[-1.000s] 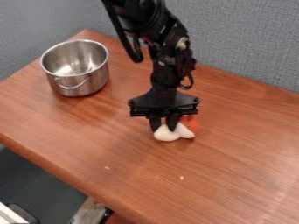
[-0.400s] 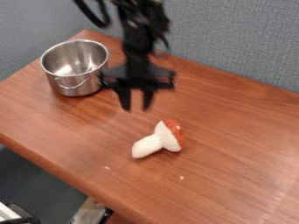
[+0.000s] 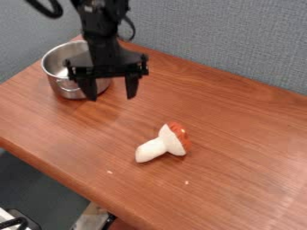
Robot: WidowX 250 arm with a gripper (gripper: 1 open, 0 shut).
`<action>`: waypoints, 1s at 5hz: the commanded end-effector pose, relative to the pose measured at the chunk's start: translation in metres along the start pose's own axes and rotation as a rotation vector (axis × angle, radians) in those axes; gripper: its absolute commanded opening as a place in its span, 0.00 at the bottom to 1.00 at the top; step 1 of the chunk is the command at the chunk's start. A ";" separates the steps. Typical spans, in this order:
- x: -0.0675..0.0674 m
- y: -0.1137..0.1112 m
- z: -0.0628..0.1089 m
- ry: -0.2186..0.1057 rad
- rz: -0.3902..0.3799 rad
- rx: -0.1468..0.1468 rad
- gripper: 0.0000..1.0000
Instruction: Put the mushroom in the metal pot
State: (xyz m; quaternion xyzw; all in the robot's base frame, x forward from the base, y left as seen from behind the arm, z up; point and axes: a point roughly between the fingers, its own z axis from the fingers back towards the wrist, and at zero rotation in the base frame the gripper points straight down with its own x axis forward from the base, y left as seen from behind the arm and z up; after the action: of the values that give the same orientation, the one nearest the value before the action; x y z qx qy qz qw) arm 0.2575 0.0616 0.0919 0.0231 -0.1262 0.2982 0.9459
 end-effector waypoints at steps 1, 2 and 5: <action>-0.009 -0.013 0.007 -0.061 -0.108 -0.036 1.00; -0.021 -0.031 0.000 -0.063 -0.203 -0.056 1.00; -0.035 -0.031 -0.055 -0.031 -0.429 -0.086 1.00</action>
State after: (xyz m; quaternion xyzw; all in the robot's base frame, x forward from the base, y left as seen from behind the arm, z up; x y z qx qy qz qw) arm 0.2575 0.0246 0.0279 0.0135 -0.1390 0.0892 0.9862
